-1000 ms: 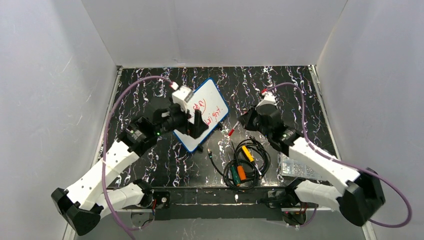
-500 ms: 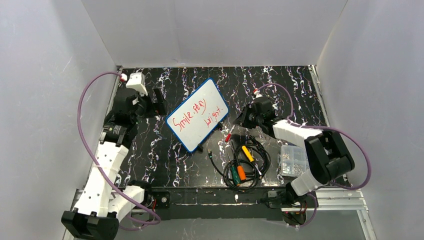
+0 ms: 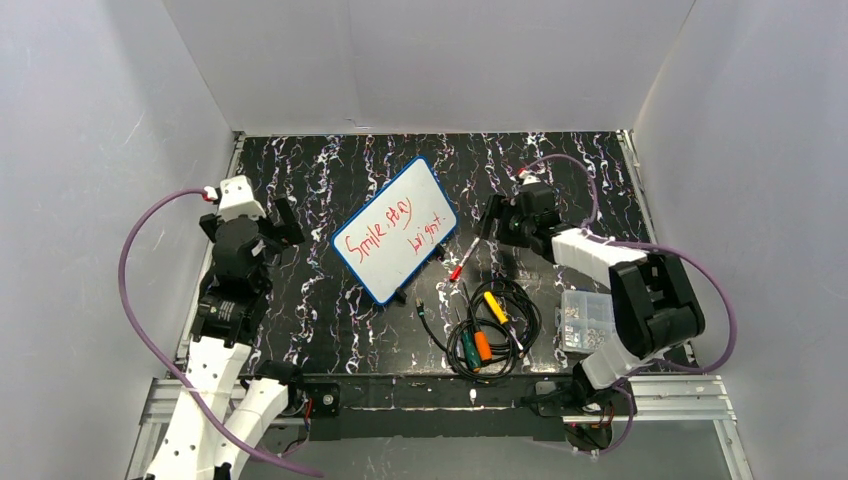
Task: Write a sentence on the whiteboard
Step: Place the whiteboard marker at the center of the board, then reset both arms
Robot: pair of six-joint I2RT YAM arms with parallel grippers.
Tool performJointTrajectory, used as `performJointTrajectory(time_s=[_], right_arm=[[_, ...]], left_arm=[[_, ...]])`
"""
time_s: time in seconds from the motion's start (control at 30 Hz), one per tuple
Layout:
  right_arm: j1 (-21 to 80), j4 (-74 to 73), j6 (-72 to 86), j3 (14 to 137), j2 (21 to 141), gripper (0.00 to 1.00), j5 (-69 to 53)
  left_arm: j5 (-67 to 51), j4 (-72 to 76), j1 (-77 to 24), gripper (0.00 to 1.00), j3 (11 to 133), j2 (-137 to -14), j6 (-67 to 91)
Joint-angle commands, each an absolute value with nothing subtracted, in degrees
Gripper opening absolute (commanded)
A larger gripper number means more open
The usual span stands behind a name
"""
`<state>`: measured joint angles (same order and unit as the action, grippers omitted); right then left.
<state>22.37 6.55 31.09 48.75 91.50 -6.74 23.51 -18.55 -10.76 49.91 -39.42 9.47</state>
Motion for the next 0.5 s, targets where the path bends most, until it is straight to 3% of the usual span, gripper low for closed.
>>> performJointTrajectory(time_s=[0.0,0.2,0.47], right_arm=[[19.88,0.63,22.78,50.82,82.64,0.91,3.18],[18.71,-0.54,10.1,44.39,65.53,0.93,14.09],[17.26,4.57,4.72,38.04,49.28,0.94,10.9]], left_arm=[[28.9,-17.74,-10.63,0.99,49.9,-38.85,11.04],[26.72,-17.46,-10.62,0.99,49.6,-38.94,10.92],[19.78,-13.39,-10.63,0.99,46.62,-35.1,9.63]])
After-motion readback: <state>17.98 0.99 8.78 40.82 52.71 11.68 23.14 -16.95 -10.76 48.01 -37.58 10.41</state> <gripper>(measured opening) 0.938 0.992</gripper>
